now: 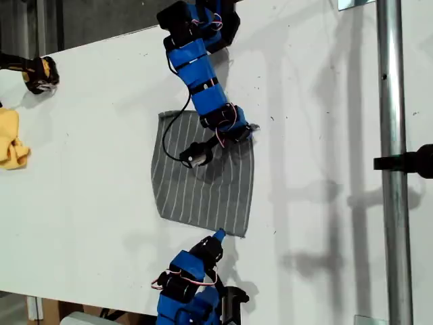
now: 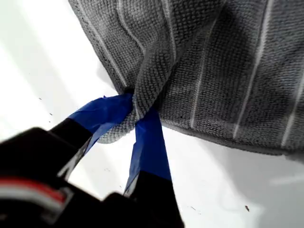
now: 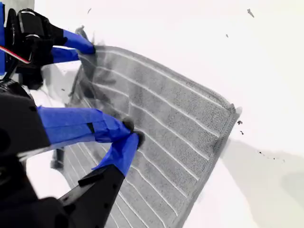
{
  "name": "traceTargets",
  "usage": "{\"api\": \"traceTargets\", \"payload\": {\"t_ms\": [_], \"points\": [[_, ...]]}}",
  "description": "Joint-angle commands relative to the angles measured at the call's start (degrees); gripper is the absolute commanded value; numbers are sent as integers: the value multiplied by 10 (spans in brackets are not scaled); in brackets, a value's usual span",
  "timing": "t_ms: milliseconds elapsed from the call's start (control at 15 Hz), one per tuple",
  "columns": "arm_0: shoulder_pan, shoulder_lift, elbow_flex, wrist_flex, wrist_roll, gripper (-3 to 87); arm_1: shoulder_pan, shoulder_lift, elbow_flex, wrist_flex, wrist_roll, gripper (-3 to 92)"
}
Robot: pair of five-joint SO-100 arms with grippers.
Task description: Grasp corners of a towel and fold twice.
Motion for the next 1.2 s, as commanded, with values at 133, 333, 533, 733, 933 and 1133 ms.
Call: {"api": "traceTargets", "payload": {"t_ms": [133,333,533,733,933,1133], "points": [[2,1,-25,30,-33,275,4,2,-33,7,-5,-1],[-13,-48,-20,47,-1,319,4,4,-39,13,-5,-1],[-45,-134,-1,17,4,297,8,5,-71,44,-5,-1],[-65,-204,-3,-25,19,284,11,6,-92,60,-5,-1],[-54,-239,3,-47,-8,262,12,5,-106,68,-4,-1],[-25,-243,19,-54,-52,248,17,4,-110,71,-5,-1]]}}
